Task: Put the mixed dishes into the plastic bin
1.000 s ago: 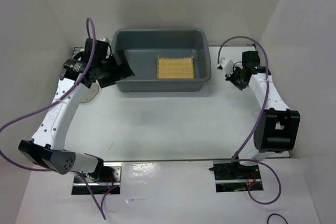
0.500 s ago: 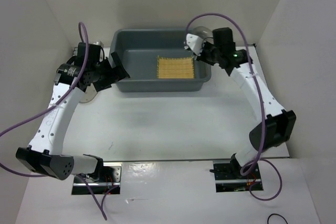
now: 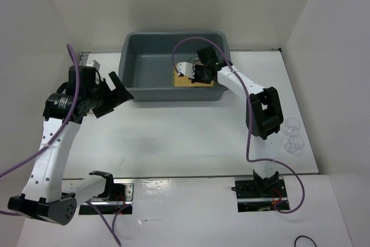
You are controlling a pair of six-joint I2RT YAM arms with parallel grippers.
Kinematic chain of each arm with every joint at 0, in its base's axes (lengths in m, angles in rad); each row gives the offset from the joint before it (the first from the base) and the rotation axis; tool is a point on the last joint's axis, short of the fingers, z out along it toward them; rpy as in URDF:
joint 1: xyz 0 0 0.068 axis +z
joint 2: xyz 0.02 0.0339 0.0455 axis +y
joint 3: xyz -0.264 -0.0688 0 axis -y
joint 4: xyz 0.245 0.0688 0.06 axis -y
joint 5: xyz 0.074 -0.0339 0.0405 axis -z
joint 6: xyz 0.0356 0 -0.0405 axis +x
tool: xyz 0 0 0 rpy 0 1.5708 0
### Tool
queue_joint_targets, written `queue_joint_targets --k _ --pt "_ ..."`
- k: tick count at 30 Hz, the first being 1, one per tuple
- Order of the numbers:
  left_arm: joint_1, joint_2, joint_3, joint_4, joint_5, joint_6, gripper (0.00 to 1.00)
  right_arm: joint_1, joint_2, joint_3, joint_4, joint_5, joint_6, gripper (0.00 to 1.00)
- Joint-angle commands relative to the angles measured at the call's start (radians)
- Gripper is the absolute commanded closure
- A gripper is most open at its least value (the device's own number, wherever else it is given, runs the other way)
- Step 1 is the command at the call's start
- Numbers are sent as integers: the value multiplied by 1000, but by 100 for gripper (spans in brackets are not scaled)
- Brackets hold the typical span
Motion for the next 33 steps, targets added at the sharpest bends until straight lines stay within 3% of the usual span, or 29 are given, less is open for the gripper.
queue_joint_targets --k 1,6,14,15,17,19,22,25,29,31,33 --pt "12 -36 -64 -2 27 -58 0 3 48 33 81 26 -83 100" --pt "12 -59 -106 -21 13 -84 0 3 134 63 103 57 -106 100" --pt "58 -59 -195 34 31 -84 0 22 191 151 70 62 -126 87" --pt "68 -59 -207 44 49 -84 0 22 191 151 70 62 -126 84" --pt "87 -48 -220 58 50 -66 0 22 191 207 45 62 -94 59" --pt "122 -13 -209 78 50 -43 0 22 170 273 18 25 -25 28" --pt "141 19 -174 87 40 -17 0 22 124 344 -12 -10 38 10" --pt "180 70 -94 87 22 23 0 22 47 420 -64 -61 163 1" --pt "257 128 -19 87 -45 53 0 1 -92 450 -144 -99 477 1" --pt "303 140 -8 101 -78 53 0 -22 -161 354 -129 -66 576 1" --pt "393 163 -45 124 -78 53 0 -43 -299 81 -76 73 647 1"
